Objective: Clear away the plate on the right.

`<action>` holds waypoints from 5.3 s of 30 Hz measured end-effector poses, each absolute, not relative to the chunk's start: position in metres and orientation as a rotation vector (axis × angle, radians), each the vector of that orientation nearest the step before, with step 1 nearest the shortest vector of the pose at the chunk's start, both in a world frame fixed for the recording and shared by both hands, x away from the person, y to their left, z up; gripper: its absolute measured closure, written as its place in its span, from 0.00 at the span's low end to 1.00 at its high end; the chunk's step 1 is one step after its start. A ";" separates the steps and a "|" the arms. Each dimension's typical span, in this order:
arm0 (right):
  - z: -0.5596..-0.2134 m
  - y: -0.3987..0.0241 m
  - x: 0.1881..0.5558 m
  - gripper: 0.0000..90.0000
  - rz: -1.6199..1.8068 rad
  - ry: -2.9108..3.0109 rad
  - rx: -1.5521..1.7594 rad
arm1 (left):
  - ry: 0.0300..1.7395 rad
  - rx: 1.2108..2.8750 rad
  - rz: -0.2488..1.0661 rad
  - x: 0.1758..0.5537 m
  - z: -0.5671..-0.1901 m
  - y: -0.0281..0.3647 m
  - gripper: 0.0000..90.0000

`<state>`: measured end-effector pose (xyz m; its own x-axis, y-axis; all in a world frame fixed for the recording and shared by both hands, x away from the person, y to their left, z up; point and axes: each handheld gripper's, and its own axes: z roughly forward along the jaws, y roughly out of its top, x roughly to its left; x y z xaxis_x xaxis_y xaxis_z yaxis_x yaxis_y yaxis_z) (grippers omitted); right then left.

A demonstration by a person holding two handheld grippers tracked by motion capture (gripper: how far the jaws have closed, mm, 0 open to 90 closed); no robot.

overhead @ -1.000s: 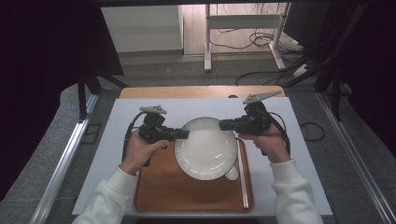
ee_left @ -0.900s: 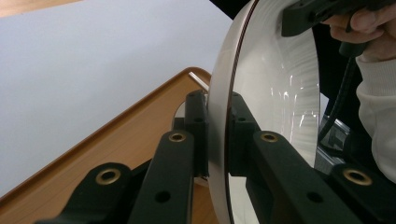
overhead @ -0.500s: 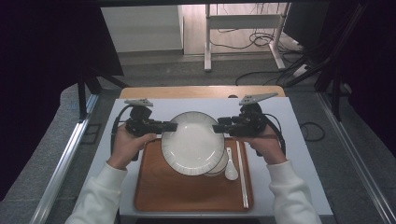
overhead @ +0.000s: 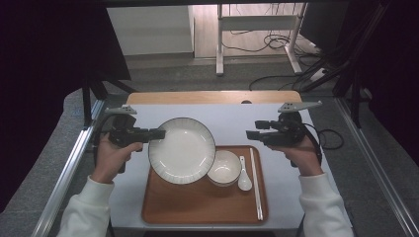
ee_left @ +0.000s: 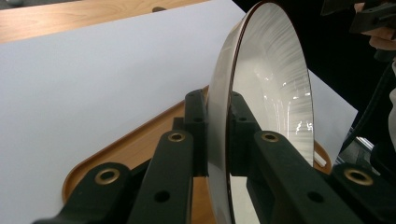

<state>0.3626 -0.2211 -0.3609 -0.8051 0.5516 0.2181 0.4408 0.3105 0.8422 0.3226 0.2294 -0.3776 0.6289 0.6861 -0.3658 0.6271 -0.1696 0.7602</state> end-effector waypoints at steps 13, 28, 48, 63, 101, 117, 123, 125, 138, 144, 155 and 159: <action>-0.371 -0.240 0.362 0.39 1.427 2.466 0.977 | 1.122 1.850 0.076 0.308 -0.390 0.268 0.91; -0.376 -0.234 0.366 0.38 1.363 2.500 0.981 | 1.190 1.872 0.023 0.306 -0.426 0.283 0.90; -0.381 -0.232 0.367 0.37 1.316 2.541 0.981 | 1.169 2.024 -0.058 0.314 -0.465 0.257 0.90; -0.384 -0.232 0.369 0.37 1.301 2.555 0.984 | 1.191 2.088 -0.018 0.340 -0.486 0.242 0.90; -0.390 -0.234 0.370 0.36 1.245 2.569 1.008 | 1.187 2.126 -0.018 0.364 -0.523 0.222 0.77; -0.388 -0.230 0.368 0.36 1.259 2.569 0.980 | 1.167 2.037 0.188 0.346 -0.480 0.228 0.35; -0.396 -0.231 0.373 0.35 1.244 2.579 0.999 | 1.173 2.035 0.232 0.341 -0.468 0.232 0.30; -0.397 -0.231 0.375 0.36 1.241 2.581 1.010 | 1.181 2.029 0.248 0.338 -0.464 0.232 0.29; -0.405 -0.228 0.366 0.36 1.166 2.558 1.036 | 1.156 1.992 0.302 0.310 -0.446 0.236 0.25; -0.425 -0.250 0.348 0.36 1.163 2.451 1.156 | 1.167 1.953 0.352 0.290 -0.446 0.249 0.25; -0.466 -0.283 0.346 0.35 1.148 2.391 1.284 | 1.233 1.955 0.388 0.278 -0.474 0.265 0.23; -0.467 -0.281 0.347 0.35 1.149 2.406 1.273 | 1.228 1.955 0.392 0.279 -0.474 0.263 0.23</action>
